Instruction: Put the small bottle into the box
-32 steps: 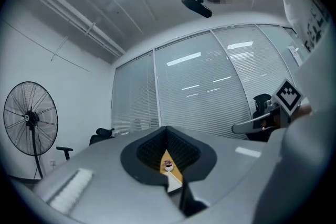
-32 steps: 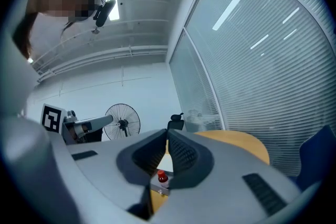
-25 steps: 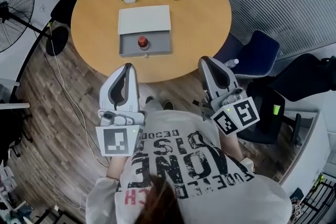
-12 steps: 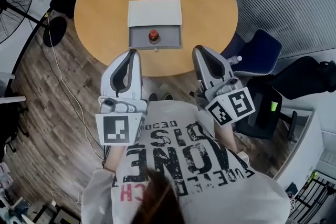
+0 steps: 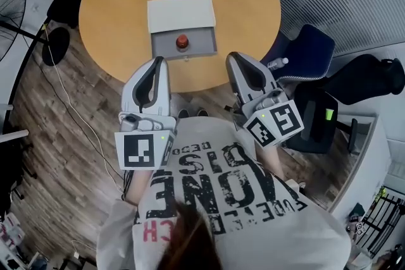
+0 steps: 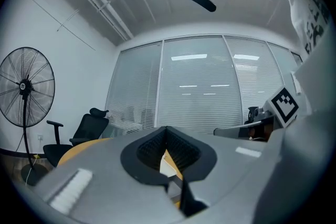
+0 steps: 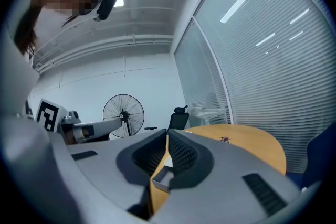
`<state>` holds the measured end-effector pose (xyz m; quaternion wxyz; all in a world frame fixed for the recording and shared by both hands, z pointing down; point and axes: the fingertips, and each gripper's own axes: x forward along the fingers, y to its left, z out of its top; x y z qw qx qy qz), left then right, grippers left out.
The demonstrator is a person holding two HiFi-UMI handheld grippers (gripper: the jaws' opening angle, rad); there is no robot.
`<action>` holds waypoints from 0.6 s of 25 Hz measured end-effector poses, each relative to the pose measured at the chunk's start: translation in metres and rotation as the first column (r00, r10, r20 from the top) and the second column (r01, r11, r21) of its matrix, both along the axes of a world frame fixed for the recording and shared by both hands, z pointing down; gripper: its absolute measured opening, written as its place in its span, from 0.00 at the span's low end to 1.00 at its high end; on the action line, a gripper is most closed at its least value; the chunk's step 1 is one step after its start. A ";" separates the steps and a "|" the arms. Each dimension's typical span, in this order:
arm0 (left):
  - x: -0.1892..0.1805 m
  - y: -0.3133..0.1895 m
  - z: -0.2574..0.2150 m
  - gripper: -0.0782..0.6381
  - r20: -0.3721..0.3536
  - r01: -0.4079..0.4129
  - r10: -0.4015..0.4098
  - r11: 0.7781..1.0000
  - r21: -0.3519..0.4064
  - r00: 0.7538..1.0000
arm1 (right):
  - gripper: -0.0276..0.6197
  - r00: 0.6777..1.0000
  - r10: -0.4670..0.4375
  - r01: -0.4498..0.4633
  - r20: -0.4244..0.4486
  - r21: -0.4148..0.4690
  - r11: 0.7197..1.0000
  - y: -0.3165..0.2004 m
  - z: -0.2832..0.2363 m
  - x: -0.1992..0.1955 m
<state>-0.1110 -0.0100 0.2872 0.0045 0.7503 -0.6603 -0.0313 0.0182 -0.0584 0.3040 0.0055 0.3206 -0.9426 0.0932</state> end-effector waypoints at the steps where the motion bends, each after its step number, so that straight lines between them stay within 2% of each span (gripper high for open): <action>1: -0.002 0.000 0.001 0.12 -0.001 -0.003 0.003 1.000 -0.001 1.000 | 0.07 1.000 0.002 -0.002 -0.001 0.001 1.000 0.000 0.000 -0.002; 15: -0.015 -0.010 0.001 0.12 -0.004 -0.048 0.048 0.999 -0.001 0.999 | 0.07 1.000 -0.012 0.012 -0.013 -0.005 1.000 -0.003 0.004 -0.029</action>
